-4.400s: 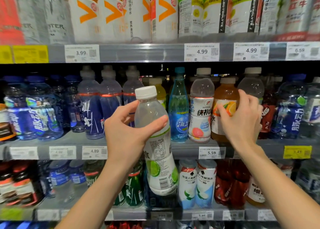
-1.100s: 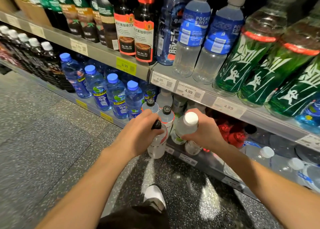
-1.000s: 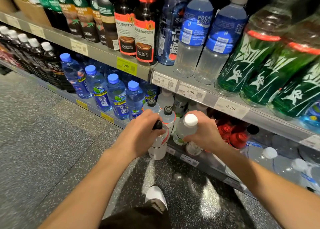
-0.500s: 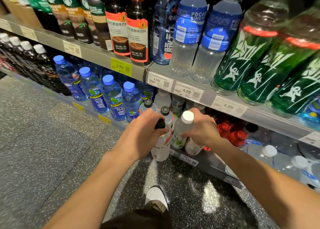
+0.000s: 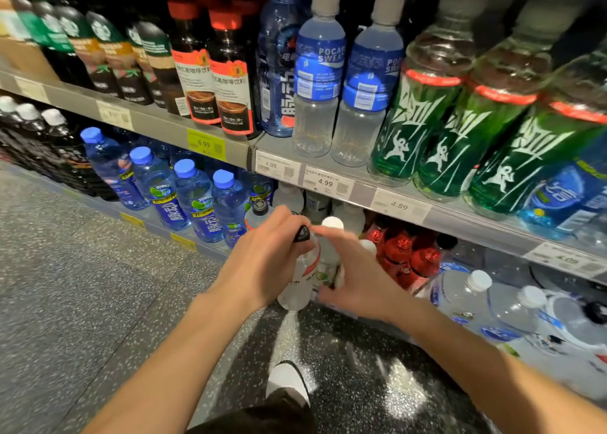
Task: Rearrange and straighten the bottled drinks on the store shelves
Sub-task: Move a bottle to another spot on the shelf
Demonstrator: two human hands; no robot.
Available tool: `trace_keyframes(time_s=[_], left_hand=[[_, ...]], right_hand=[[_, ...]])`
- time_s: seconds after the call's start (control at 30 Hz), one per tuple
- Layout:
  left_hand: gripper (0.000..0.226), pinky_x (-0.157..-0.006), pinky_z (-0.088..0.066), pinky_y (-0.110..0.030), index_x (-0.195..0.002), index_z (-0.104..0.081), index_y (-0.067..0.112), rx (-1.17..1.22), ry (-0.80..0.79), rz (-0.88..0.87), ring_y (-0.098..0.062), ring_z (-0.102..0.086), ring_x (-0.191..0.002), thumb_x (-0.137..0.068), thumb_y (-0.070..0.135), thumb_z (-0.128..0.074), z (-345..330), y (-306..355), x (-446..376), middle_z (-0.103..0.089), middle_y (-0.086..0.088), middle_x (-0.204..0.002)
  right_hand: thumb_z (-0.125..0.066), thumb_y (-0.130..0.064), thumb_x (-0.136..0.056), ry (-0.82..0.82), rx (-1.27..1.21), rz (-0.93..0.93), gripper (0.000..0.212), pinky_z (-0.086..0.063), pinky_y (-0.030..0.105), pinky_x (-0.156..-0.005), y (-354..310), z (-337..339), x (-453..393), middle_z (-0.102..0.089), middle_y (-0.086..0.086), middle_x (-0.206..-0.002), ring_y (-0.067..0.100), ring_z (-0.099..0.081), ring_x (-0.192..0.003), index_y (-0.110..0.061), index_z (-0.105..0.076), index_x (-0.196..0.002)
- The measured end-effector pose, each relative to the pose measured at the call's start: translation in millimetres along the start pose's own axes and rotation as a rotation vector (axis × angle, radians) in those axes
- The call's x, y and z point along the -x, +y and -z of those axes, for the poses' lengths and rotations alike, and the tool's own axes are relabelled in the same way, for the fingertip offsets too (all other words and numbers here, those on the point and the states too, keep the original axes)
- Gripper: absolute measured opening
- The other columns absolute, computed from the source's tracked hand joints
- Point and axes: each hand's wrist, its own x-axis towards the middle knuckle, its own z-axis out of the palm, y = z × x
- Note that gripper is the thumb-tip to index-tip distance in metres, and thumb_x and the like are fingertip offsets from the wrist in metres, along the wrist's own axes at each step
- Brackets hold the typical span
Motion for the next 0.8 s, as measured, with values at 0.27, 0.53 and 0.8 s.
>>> trace_keyframes(time_s=[0.27, 0.53, 0.8], left_hand=[[0.022, -0.069, -0.052, -0.045, -0.117, -0.058, 0.017, -0.028, 0.025, -0.161, -0.027, -0.063, -0.090, -0.096, 0.026, -0.056, 2.5, 58.8, -5.2, -0.051, 0.001, -0.106], [0.062, -0.098, -0.041, -0.025, -0.139, -0.050, 0.019, 0.242, 0.059, -0.181, -0.003, -0.052, -0.115, -0.093, 0.057, -0.036, 4.0, 117.4, -15.9, -0.054, 0.013, -0.125], [0.052, -0.088, -0.035, -0.006, -0.126, -0.055, 0.021, 0.408, -0.128, -0.399, 0.015, -0.050, -0.107, -0.096, 0.060, -0.037, -46.3, 212.1, -11.5, -0.057, 0.025, -0.111]], right_hand=[[-0.094, -0.023, -0.062, 0.170, -0.242, -0.213, 0.072, -0.053, 0.020, -0.078, -21.1, 26.5, 24.5, -0.067, -0.014, -0.105, -0.003, -0.066, -0.095, -0.028, -0.053, -0.121], [-0.096, -0.032, -0.051, 0.460, -0.254, -0.262, 0.066, -0.057, 0.029, -0.080, -30.9, 85.2, 85.6, -0.073, -0.015, -0.098, 0.003, -0.069, -0.093, -0.037, -0.064, -0.109], [-0.099, -0.015, -0.050, 0.748, -0.246, -0.343, 0.063, -0.059, 0.026, -0.071, -58.4, 186.8, 169.0, -0.073, -0.018, -0.089, -0.004, -0.068, -0.077, -0.028, -0.062, -0.100]])
